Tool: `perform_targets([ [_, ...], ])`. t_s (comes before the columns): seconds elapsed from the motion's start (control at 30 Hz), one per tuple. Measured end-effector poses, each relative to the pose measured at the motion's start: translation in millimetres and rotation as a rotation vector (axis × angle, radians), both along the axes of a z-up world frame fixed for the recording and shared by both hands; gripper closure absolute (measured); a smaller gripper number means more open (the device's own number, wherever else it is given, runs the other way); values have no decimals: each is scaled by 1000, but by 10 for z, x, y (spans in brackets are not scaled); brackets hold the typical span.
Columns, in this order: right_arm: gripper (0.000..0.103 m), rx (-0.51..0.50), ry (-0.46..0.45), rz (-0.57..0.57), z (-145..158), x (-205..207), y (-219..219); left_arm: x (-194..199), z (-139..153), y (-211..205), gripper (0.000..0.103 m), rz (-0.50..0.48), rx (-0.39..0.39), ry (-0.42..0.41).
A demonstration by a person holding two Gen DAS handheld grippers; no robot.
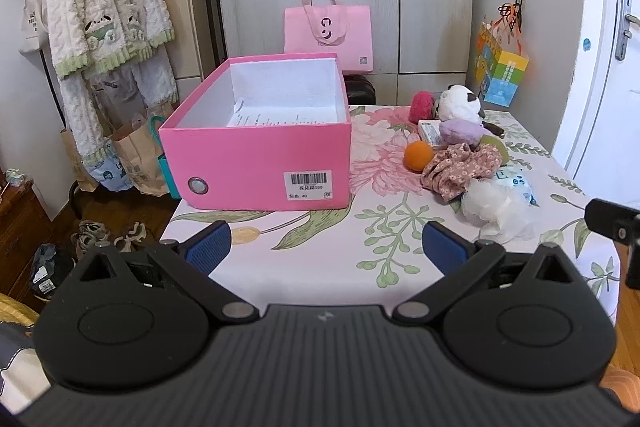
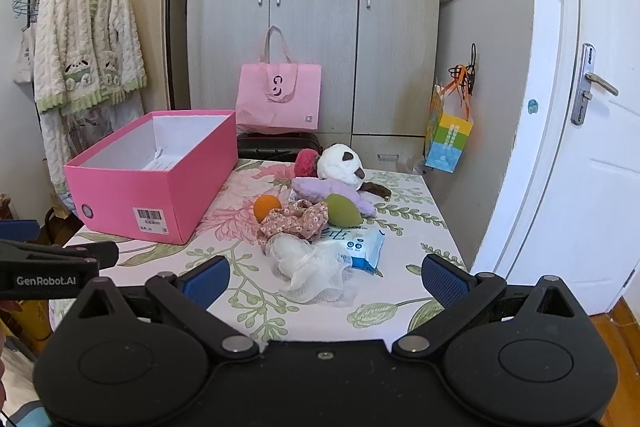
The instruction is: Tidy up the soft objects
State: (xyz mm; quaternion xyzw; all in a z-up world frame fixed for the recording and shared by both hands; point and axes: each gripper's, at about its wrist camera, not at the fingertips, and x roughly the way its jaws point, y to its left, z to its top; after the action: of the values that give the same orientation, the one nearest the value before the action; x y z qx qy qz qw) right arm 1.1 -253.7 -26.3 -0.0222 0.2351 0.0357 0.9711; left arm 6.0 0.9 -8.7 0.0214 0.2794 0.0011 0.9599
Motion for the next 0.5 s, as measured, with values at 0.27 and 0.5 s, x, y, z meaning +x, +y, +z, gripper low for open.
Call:
perform_targets([
  [0.27, 0, 13, -9, 68, 101, 61, -68, 117, 150, -96, 0, -36, 10, -15],
  [0.5, 0, 32, -12, 140, 17, 232, -173, 396, 211, -242, 0, -66, -11, -49],
])
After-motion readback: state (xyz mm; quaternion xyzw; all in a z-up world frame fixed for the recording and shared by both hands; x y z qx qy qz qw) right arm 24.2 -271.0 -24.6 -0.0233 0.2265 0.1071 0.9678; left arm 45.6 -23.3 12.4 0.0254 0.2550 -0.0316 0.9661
